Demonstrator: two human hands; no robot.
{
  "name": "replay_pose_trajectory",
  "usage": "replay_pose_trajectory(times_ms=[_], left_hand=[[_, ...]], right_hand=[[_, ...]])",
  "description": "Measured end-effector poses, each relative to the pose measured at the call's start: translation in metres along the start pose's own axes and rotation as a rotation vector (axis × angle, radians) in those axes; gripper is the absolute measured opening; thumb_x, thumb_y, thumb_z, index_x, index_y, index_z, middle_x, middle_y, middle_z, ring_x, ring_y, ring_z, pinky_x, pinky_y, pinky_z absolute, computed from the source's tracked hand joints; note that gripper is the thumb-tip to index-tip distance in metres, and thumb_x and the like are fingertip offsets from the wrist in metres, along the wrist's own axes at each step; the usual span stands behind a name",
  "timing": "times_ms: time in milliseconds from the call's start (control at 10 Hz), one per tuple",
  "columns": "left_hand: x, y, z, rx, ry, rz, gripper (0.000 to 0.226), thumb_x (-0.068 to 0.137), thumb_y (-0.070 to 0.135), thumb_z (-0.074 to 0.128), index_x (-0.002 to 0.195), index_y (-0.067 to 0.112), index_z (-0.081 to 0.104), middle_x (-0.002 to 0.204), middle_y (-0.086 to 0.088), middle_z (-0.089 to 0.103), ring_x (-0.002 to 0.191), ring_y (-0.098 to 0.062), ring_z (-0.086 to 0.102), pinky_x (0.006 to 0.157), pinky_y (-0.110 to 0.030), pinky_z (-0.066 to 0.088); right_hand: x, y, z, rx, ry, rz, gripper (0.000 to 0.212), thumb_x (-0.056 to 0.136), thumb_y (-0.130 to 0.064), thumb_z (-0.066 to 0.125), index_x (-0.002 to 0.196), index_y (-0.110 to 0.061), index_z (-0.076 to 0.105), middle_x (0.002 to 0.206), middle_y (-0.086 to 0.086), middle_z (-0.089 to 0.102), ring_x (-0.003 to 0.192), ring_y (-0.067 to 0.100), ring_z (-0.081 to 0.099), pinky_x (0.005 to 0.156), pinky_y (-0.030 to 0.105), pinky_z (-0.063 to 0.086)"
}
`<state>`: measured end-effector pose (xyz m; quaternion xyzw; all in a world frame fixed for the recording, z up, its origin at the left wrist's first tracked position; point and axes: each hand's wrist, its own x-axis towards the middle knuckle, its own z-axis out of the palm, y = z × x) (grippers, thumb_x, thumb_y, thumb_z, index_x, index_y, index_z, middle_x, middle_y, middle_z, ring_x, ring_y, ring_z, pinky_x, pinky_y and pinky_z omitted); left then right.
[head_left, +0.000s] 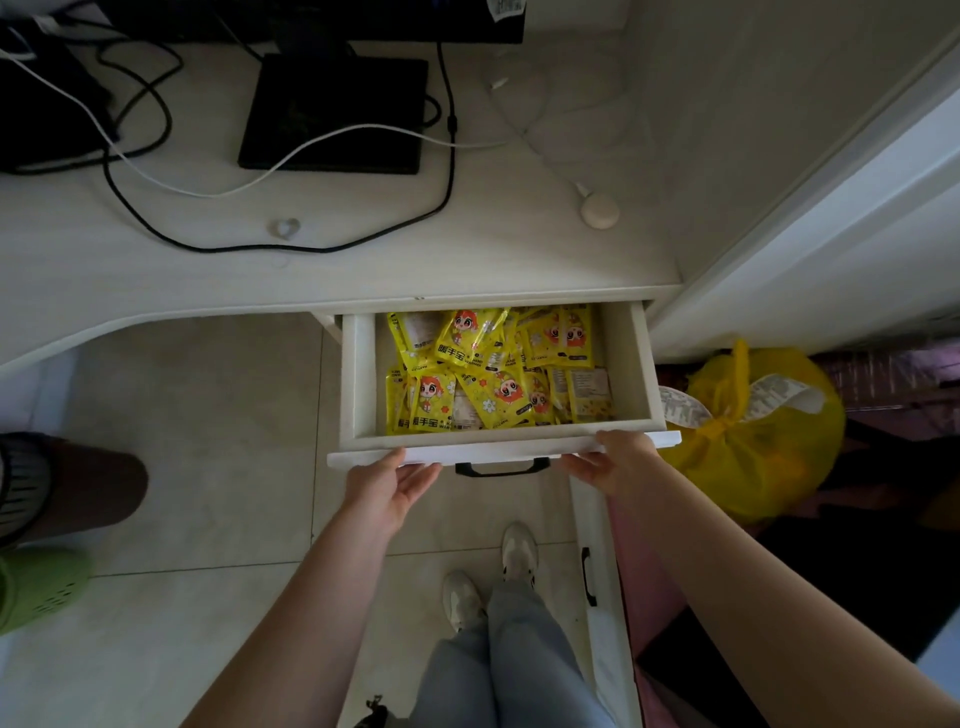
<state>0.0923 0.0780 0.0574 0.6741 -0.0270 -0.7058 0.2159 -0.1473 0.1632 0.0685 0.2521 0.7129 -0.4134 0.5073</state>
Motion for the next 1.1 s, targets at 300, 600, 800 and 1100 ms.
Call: replay_pose_trajectory(times_ms=[300,600,800,1100], left_hand=[[0.032,0.050,0.051,-0.039,-0.012,0.089,0.009,0.096,0.004,0.052,0.101,-0.003,0.053,0.109,-0.030,0.061,0.100,-0.043,0.064,0.080,-0.045,0.058],[0.057,0.086,0.090,-0.069,-0.041,0.175,0.010,0.095,-0.001,0.051,0.104,-0.007,0.051,0.117,-0.030,0.058,0.084,-0.035,0.067,0.080,-0.040,0.055],[0.057,0.089,0.106,-0.029,-0.101,0.247,0.064,0.091,-0.008,0.053,0.146,0.000,0.023,0.132,-0.020,0.051,0.088,-0.030,0.071,0.071,-0.037,0.060],[0.047,0.085,0.094,0.198,-0.083,0.291,0.068,0.091,0.004,0.058,0.148,0.021,0.025,0.124,-0.010,0.060,0.093,-0.031,0.070,0.082,-0.040,0.057]], right_hand=[[0.031,-0.059,0.027,0.055,-0.192,-0.047,0.012,0.094,-0.002,0.054,0.102,0.000,0.045,0.111,0.029,0.055,0.085,0.041,0.065,0.044,0.045,0.057],[0.049,-0.105,0.047,0.042,-0.288,-0.097,0.005,0.093,0.006,0.049,0.090,0.003,0.051,0.086,0.020,0.060,0.074,0.028,0.065,0.059,0.045,0.058],[0.052,-0.124,0.055,-0.020,-0.335,-0.103,0.014,0.086,0.018,0.049,0.085,0.005,0.054,0.087,0.018,0.061,0.078,0.025,0.066,0.053,0.037,0.061],[0.037,-0.114,0.058,0.039,-0.299,-0.197,0.041,0.087,0.011,0.053,0.125,-0.003,0.048,0.117,0.019,0.058,0.113,0.034,0.061,0.089,0.042,0.051]])
